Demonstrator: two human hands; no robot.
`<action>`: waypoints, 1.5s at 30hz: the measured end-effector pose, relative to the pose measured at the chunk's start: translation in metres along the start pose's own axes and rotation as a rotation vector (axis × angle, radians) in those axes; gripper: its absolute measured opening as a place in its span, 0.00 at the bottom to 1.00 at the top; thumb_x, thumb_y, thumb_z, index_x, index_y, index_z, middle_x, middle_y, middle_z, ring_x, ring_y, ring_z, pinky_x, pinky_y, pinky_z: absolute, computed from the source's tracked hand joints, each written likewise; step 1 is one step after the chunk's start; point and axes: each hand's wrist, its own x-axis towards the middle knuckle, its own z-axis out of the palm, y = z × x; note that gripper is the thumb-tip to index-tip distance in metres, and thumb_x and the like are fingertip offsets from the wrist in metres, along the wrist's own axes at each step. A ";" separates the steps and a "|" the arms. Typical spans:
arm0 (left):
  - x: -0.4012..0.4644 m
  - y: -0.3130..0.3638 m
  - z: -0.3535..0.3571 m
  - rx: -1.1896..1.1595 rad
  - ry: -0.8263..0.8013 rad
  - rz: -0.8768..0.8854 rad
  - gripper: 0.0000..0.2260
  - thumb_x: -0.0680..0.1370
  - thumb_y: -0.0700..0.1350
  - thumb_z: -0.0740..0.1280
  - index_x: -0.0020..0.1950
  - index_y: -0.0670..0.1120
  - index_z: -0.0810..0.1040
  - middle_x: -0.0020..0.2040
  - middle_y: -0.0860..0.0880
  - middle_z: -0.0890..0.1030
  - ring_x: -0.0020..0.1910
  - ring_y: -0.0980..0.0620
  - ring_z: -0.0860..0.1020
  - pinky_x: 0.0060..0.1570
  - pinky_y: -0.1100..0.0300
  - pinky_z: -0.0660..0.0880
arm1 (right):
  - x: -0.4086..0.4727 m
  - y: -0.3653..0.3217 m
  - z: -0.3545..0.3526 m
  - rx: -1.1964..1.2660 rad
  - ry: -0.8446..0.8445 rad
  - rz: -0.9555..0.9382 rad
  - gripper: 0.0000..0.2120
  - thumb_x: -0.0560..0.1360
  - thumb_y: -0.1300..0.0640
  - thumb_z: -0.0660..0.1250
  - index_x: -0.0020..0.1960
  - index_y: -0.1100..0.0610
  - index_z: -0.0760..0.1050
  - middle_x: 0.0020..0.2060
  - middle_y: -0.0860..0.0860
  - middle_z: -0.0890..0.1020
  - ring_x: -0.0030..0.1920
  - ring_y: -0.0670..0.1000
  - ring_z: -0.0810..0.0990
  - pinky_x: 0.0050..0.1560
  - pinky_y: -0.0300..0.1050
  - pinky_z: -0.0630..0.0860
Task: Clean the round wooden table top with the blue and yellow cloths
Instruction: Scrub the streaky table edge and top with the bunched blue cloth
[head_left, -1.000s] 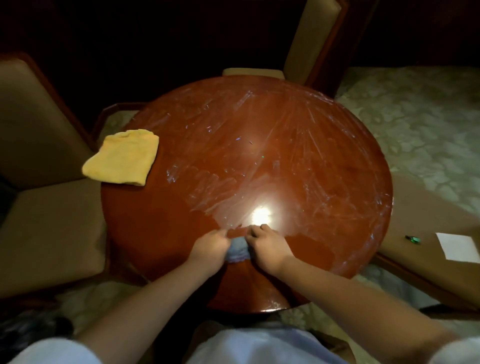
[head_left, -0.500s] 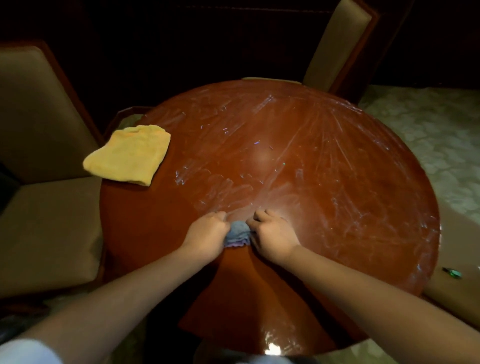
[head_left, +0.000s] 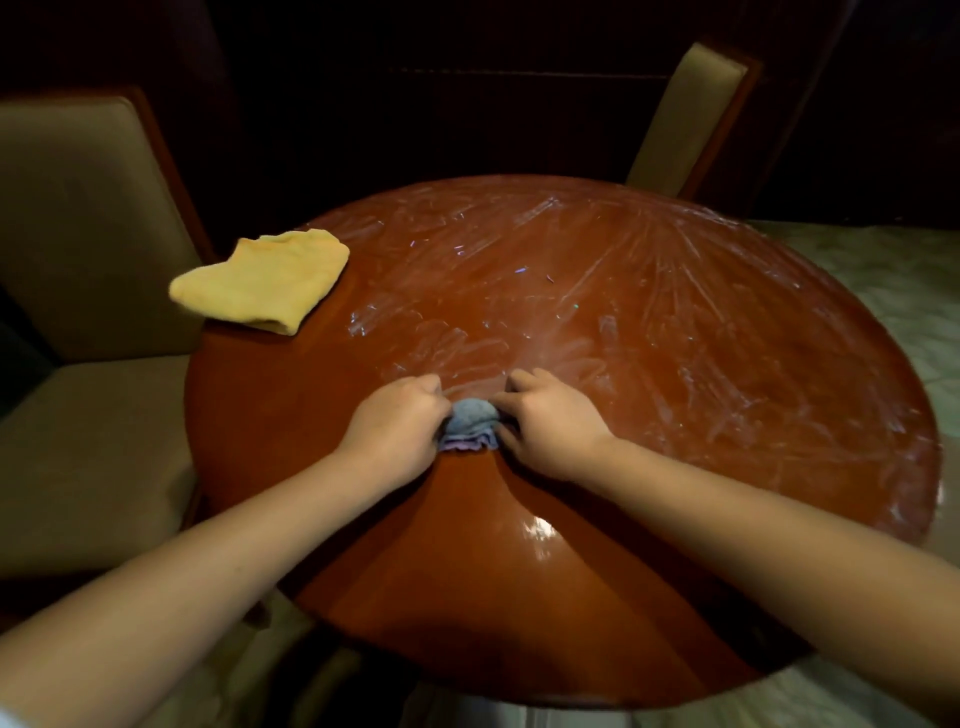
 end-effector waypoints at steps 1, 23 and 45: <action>-0.002 0.002 0.000 0.010 0.017 -0.010 0.10 0.76 0.40 0.63 0.55 0.46 0.81 0.45 0.49 0.73 0.48 0.48 0.74 0.39 0.56 0.71 | -0.001 -0.001 0.000 -0.003 -0.001 0.007 0.12 0.78 0.51 0.60 0.57 0.55 0.76 0.51 0.52 0.73 0.52 0.54 0.70 0.42 0.45 0.68; -0.070 0.054 -0.026 -0.186 -0.159 -0.212 0.10 0.72 0.39 0.72 0.51 0.49 0.84 0.54 0.50 0.82 0.50 0.49 0.79 0.48 0.56 0.77 | -0.089 -0.025 -0.021 -0.007 -0.090 -0.123 0.10 0.77 0.49 0.63 0.54 0.52 0.77 0.46 0.48 0.73 0.50 0.52 0.71 0.46 0.47 0.72; -0.119 0.105 -0.037 -0.301 -0.255 -0.233 0.08 0.69 0.43 0.76 0.46 0.48 0.83 0.48 0.51 0.82 0.46 0.50 0.80 0.48 0.55 0.79 | -0.156 -0.032 -0.027 -0.098 -0.028 -0.136 0.18 0.78 0.47 0.62 0.66 0.47 0.72 0.55 0.47 0.74 0.57 0.52 0.66 0.54 0.48 0.69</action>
